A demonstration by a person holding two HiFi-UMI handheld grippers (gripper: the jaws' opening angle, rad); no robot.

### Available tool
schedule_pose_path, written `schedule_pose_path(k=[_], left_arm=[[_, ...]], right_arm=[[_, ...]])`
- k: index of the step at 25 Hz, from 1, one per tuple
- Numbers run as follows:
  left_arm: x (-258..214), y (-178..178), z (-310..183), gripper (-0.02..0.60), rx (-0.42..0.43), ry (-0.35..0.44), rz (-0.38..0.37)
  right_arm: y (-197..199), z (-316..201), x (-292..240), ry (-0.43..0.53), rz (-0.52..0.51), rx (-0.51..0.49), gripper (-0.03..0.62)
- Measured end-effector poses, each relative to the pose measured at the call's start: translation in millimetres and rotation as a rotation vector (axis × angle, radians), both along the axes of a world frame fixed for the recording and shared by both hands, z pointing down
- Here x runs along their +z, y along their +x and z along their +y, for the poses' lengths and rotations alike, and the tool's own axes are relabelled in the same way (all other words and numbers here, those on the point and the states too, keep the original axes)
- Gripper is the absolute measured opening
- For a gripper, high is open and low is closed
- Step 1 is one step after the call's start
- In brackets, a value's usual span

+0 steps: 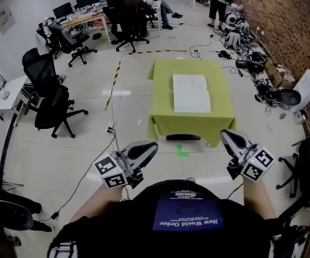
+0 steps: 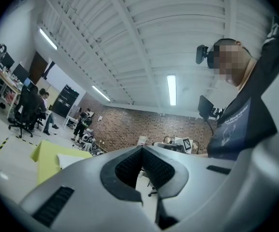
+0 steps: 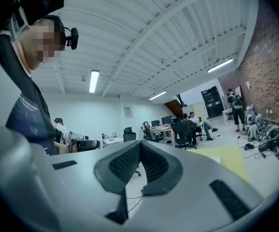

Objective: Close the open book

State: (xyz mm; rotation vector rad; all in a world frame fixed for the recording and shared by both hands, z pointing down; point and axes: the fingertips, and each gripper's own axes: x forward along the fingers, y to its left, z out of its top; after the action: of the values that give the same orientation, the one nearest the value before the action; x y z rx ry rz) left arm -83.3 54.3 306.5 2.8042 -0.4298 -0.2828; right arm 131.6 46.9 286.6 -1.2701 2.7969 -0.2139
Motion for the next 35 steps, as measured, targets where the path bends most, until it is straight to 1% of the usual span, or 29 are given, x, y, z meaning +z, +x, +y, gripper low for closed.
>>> schedule_pose_path(k=[3,6,10,14,16,19,22,25,29,32,35], left_arm=[[-3.3,31.8,-31.5,0.002,-0.045,0.013,-0.008],[-14.1,61.1,-60.3,0.002,-0.094,-0.009,0.011],[-19.2,96.3,-95.4,0.002,-0.163,-0.005,-0.001],[-17.0,127.1,-124.3,0.002,-0.185,-0.04,0.012],[-14.1,136.2,-134.8,0.002,-0.19,-0.063,0.012],[-9.1,143.8,-152.6,0.002,-0.196,-0.071,0.006],[-5.7,143.6,-180.1,0.002,-0.173,-0.083,0.025],[0.8,137.7,-212.0,0.002,-0.128,-0.095,0.045],[8.7,115.7,-272.4,0.002,-0.054,-0.082,0.06],[7.0,98.0,-320.2,0.002,0.019,-0.066,0.047],[5.5,80.5,-359.9,0.002,0.092,-0.028,0.017]], right_arm=[[27.0,-40.4,-0.8,0.015,-0.017,-0.056,-0.015],[49.8,-79.4,-10.6,0.016,-0.031,-0.119,-0.015],[80.7,-120.2,-16.6,0.043,-0.003,-0.198,-0.015],[112.1,-160.4,-15.8,0.05,-0.013,-0.222,-0.015],[123.6,-175.2,-14.8,0.045,-0.022,-0.222,-0.015],[134.2,-191.6,-9.6,0.043,-0.014,-0.224,-0.015],[134.2,-214.6,-4.8,0.033,-0.005,-0.204,-0.015],[126.0,-239.9,-2.2,0.023,0.003,-0.171,-0.015],[106.4,-282.7,-4.0,0.038,0.034,-0.096,-0.015],[91.2,-312.1,-11.5,0.036,0.014,-0.009,-0.015],[75.2,-334.2,-11.5,0.027,0.007,0.063,-0.015]])
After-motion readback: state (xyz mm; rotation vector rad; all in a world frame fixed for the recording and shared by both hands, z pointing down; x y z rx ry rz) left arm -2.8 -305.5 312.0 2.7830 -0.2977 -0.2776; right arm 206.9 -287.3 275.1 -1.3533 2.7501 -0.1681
